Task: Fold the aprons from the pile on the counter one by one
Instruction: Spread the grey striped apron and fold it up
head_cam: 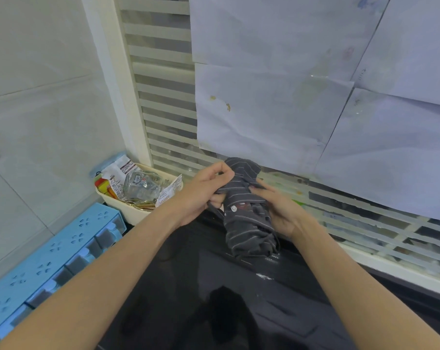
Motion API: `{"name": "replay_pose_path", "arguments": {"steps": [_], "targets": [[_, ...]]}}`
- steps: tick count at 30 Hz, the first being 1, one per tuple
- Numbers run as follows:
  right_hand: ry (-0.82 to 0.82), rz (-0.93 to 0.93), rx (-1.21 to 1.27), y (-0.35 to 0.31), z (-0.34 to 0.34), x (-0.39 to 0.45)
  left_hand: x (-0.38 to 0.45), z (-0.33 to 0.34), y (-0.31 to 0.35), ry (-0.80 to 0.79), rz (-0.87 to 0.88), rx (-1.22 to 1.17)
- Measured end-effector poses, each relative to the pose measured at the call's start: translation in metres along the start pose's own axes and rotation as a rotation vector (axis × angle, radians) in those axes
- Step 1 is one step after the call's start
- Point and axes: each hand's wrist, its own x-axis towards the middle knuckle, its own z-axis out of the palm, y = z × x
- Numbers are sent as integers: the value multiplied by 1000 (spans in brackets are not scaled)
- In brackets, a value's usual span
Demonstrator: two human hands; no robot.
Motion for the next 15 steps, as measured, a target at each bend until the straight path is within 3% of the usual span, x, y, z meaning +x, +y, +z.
{"name": "replay_pose_path", "arguments": {"steps": [2,6,12,15], "targets": [[-34,31,-37,2,-1,0,-1,-3,6,-10,24,66],[-65,125,-140,8,-4,-1,15,-8,18,198,242,538],[-170,188,-232,8,-6,-17,17,-6,7,122,42,472],[-277,187,-203,7,-10,-20,10,1,12,-35,-41,446]]}}
